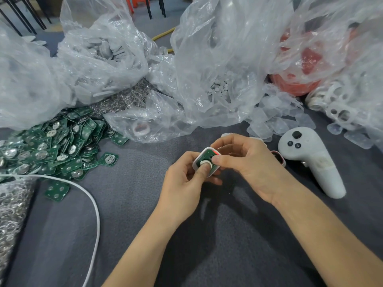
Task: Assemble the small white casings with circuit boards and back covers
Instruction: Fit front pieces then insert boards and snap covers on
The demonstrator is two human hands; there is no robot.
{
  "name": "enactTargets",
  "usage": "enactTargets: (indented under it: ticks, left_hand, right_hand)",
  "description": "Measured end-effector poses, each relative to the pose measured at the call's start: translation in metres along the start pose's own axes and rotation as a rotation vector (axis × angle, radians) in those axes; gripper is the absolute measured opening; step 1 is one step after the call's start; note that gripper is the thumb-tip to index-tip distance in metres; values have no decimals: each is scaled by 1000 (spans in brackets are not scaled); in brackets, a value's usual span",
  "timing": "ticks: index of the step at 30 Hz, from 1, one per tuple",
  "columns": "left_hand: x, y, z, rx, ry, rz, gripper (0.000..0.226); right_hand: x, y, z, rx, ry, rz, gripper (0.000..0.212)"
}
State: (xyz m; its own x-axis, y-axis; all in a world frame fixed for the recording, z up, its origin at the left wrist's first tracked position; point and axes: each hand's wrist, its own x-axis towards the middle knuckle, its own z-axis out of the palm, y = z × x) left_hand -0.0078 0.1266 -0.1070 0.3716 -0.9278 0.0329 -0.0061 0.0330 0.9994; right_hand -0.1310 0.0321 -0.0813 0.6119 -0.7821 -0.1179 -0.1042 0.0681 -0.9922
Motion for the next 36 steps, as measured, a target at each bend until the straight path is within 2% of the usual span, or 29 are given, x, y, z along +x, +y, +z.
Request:
enactTargets:
  ticks: [10,17,26,36]
  left_hand:
    - [0,2,-1,-100,-31,-24,14]
    - [0,3,-1,-142,-51,-30,13]
    - [-1,4,-5,-15,-85,-35,13]
    - [-3,9,-3,-5,-151,-74,16]
  right_hand:
    - [0,-1,1,-15,12,-21,23]
    - [0,-1,1,69,-52,9,24]
    - [-1,0,6,-10,28,-39,23]
    - [0,-3,1,49,-55,-10,23]
